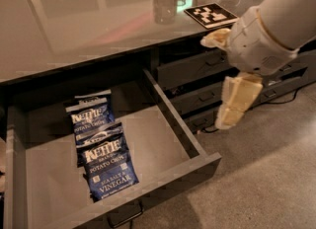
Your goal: Pick blue chip bag from top drawer and place on counter
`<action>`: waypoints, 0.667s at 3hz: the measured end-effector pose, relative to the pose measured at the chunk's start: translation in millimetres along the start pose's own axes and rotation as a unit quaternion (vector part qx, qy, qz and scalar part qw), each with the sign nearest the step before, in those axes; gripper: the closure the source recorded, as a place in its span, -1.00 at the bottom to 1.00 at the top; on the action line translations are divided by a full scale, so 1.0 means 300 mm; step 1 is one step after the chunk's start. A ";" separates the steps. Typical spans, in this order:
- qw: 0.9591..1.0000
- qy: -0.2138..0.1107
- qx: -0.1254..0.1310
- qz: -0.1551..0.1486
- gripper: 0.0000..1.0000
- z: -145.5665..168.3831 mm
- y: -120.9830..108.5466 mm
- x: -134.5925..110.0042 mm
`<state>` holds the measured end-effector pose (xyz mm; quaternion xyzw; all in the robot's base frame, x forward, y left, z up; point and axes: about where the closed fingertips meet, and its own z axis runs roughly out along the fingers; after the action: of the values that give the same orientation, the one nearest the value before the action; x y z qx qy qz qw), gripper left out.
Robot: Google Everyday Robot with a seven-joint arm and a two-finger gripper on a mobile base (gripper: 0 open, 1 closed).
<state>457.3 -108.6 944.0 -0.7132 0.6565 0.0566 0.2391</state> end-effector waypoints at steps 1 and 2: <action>0.997 -0.052 -0.013 -0.053 -1.00 0.107 -0.030 -0.142; 0.993 -0.071 -0.013 -0.091 -1.00 0.229 -0.019 -0.269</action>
Offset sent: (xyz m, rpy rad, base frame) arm 0.0115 0.1567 -0.0594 0.1054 -0.0600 0.2990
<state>468.1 -6.4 916.9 -0.7673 0.5696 0.0936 0.2793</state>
